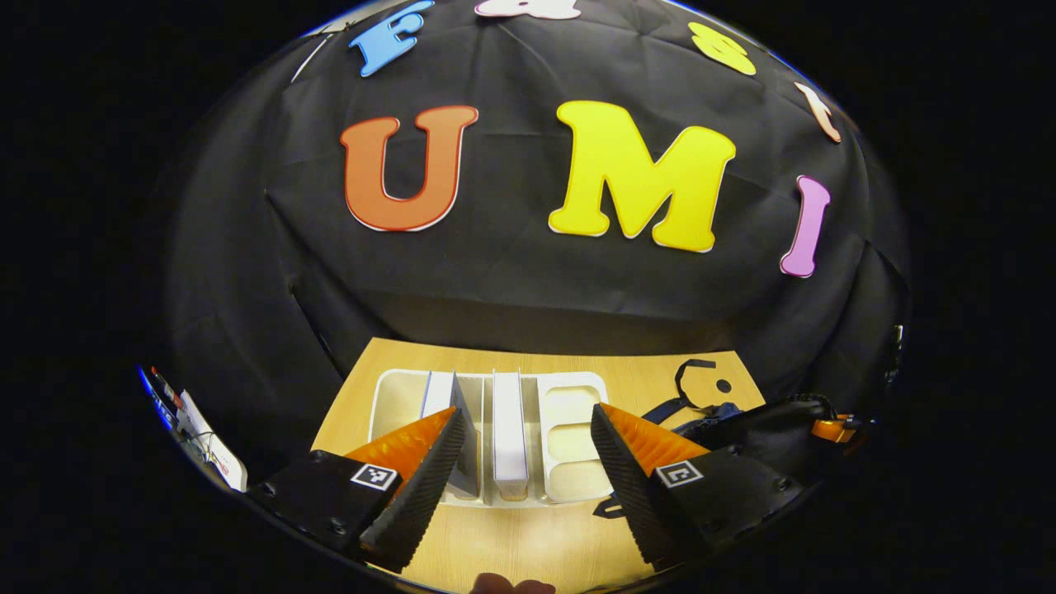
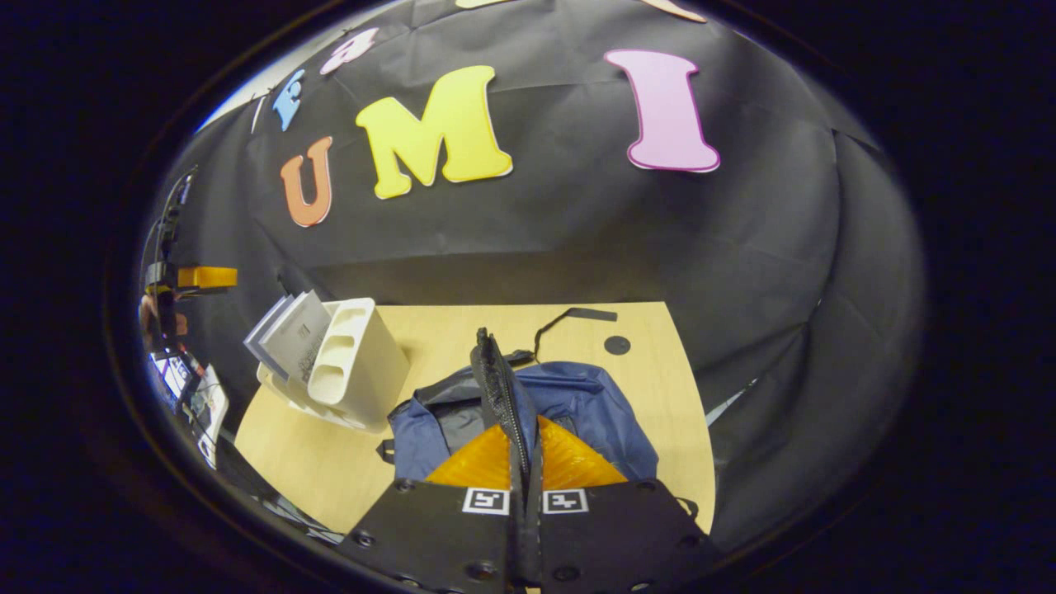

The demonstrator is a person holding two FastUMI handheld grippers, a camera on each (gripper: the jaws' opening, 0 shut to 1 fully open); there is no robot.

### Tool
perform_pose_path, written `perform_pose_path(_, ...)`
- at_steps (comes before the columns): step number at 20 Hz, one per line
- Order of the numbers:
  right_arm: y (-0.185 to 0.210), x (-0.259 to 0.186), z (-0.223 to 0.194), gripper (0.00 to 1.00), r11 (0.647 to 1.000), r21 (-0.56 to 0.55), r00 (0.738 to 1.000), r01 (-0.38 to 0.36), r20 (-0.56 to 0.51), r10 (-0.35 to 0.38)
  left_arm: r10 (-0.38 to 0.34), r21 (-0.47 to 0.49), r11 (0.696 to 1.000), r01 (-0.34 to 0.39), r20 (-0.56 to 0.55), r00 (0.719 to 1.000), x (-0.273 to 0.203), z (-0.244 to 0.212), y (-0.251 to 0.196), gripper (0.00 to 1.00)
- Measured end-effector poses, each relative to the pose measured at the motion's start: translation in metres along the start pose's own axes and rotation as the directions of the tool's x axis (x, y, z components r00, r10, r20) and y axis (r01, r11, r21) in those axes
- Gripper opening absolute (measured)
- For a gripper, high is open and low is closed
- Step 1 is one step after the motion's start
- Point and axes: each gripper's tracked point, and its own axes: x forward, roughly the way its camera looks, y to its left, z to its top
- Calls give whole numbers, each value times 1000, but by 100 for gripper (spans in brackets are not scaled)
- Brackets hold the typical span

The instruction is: Open the schoolbag, grab two books from the bookshelf and put them into the schoolbag.

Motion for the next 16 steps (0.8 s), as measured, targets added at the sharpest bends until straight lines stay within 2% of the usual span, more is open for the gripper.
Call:
perform_pose_path(2, -11, 0, 3, 0, 1000, 5, 1000, -6, -5, 6, -22, -8, 1000, 21, -110, 994, 21, -8, -1, 97)
perform_pose_path(6, -30, 4, 4, 0, 1000, 29, 1000, -8, -14, 9, -64, -3, 998, 66, -304, 950, 49, -24, -2, 97)
perform_pose_path(8, -38, 7, 3, 2, 999, 45, 1000, -11, -16, 12, -68, 3, 997, 75, -387, 920, 61, -34, -4, 97)
perform_pose_path(9, -41, 6, 2, 0, 999, 49, 1000, -11, -17, 12, -62, 9, 997, 73, -424, 904, 67, -39, -3, 97)
perform_pose_path(16, -53, 4, -1, 2, 998, 59, 1000, -1, -5, 2, -26, -38, 999, 3, -611, 791, 102, -82, 10, 97)
